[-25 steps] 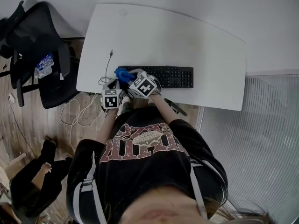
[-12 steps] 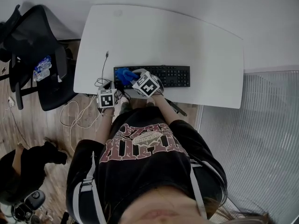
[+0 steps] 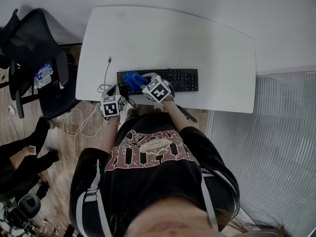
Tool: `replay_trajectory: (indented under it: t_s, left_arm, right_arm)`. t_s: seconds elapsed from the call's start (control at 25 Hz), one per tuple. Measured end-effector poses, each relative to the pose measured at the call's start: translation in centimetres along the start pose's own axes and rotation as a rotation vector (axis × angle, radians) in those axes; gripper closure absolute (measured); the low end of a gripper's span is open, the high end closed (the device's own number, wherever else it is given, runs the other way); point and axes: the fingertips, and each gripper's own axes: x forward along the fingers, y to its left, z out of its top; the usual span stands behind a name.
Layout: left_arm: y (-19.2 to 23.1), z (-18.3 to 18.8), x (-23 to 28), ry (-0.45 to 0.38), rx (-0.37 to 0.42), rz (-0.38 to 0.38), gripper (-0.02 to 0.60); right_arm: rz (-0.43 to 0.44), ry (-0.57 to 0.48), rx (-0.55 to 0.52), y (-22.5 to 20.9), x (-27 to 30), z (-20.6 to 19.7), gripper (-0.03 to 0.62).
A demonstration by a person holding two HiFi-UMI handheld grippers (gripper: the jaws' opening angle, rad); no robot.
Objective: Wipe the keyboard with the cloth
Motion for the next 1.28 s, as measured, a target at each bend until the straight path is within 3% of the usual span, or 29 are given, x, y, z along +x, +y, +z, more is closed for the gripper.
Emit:
replay_trajectory:
  t_s: [1.28]
  left_arm:
    - [-0.2,-0.1,0.2,0.018,0.034,0.042,0.548]
  right_arm:
    - [-0.08,0.026,0.08,-5.6,-5.2,-5.1,0.53]
